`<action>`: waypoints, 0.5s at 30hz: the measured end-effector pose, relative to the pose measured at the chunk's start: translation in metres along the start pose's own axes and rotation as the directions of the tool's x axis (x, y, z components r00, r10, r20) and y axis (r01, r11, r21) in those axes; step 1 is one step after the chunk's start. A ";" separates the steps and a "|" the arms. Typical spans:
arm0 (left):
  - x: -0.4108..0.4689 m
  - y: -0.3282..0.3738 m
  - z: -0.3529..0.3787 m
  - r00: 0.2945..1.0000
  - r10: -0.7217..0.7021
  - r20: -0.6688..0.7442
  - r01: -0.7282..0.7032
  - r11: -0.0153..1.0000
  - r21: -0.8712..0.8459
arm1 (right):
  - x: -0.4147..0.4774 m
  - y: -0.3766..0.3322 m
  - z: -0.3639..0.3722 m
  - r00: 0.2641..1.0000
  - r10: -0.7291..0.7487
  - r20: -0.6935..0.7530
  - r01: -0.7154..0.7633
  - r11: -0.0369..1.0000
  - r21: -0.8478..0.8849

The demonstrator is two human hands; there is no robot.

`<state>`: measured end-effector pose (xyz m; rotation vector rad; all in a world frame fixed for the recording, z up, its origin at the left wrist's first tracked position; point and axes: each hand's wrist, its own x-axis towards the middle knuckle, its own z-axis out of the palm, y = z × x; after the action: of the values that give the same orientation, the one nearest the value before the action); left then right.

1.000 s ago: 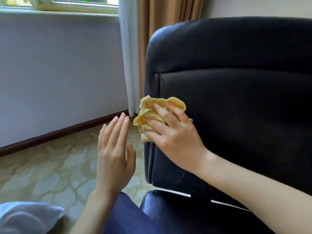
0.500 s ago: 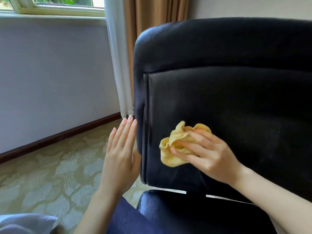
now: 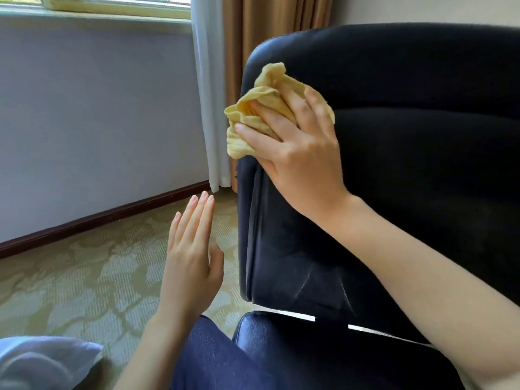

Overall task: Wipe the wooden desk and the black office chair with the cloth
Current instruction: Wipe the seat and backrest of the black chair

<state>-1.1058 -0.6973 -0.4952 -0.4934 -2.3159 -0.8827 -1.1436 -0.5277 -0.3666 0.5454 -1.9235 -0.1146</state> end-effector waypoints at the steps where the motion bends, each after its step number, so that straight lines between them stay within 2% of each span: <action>1: -0.001 -0.001 -0.001 1.000 -0.013 -0.008 0.013 1.000 -0.001 | -0.001 -0.005 0.002 1.000 0.006 0.002 -0.006 1.000 0.003; 6: -0.004 -0.007 -0.007 0.996 -0.077 -0.036 0.077 0.997 0.013 | -0.028 -0.026 0.013 0.999 -0.031 0.029 0.031 1.000 -0.002; 10: -0.005 -0.010 -0.010 0.988 -0.141 -0.058 0.141 0.990 -0.007 | -0.073 -0.050 0.018 0.995 -0.078 0.059 0.075 0.995 0.063; 15: -0.008 -0.006 -0.008 0.992 -0.118 -0.041 0.119 0.993 0.004 | -0.120 -0.069 0.021 0.989 -0.117 0.088 0.109 0.989 0.099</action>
<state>-1.0995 -0.7077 -0.4987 -0.3347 -2.3298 -0.9317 -1.1029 -0.5423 -0.5000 0.7236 -1.9963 -0.1251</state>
